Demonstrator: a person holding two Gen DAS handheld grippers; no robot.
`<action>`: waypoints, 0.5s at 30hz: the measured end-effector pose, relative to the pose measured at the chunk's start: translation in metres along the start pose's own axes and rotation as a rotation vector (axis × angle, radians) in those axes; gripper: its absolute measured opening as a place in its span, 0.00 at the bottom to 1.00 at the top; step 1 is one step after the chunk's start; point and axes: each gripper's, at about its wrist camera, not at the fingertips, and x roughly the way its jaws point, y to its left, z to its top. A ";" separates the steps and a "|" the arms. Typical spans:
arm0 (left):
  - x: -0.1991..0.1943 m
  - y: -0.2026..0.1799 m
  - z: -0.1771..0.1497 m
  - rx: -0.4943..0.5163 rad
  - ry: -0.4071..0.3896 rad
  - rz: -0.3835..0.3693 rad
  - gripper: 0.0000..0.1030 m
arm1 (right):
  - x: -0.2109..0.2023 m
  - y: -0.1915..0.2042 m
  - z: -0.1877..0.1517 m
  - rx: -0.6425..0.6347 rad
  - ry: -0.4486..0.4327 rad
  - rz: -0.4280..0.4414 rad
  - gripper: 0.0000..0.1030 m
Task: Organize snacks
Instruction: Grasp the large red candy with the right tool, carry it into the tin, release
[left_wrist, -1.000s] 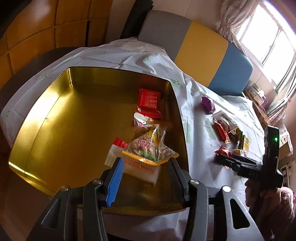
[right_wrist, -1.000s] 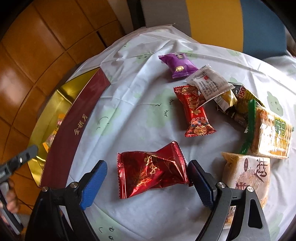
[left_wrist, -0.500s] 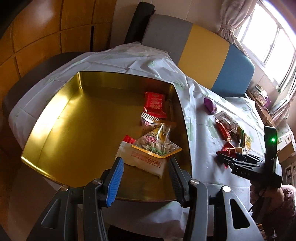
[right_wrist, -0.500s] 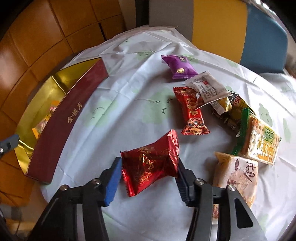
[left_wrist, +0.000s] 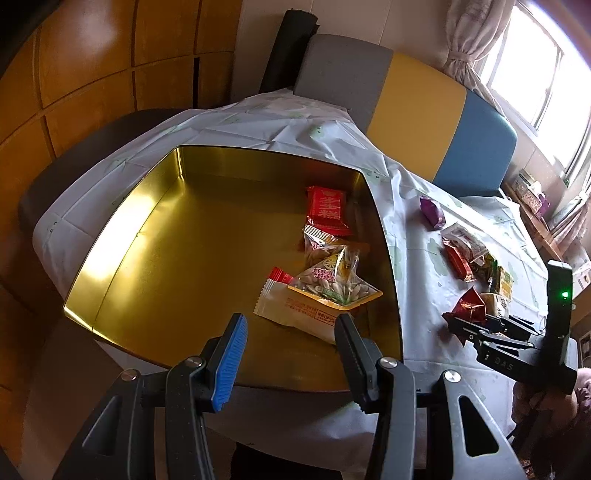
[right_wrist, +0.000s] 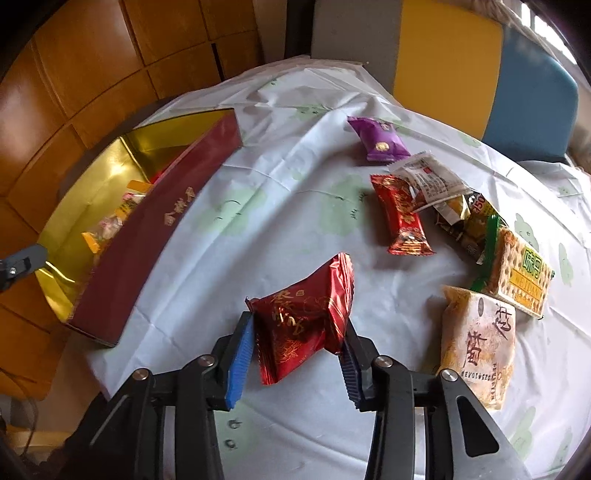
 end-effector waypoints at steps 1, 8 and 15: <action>0.000 0.000 0.000 -0.001 -0.001 0.000 0.49 | -0.001 0.002 0.001 -0.003 -0.003 0.002 0.42; -0.001 0.005 -0.001 -0.014 -0.005 0.003 0.49 | -0.020 0.023 0.010 -0.039 -0.047 0.035 0.37; -0.002 0.016 -0.002 -0.047 -0.012 0.013 0.49 | -0.029 0.032 0.017 -0.047 -0.066 0.057 0.23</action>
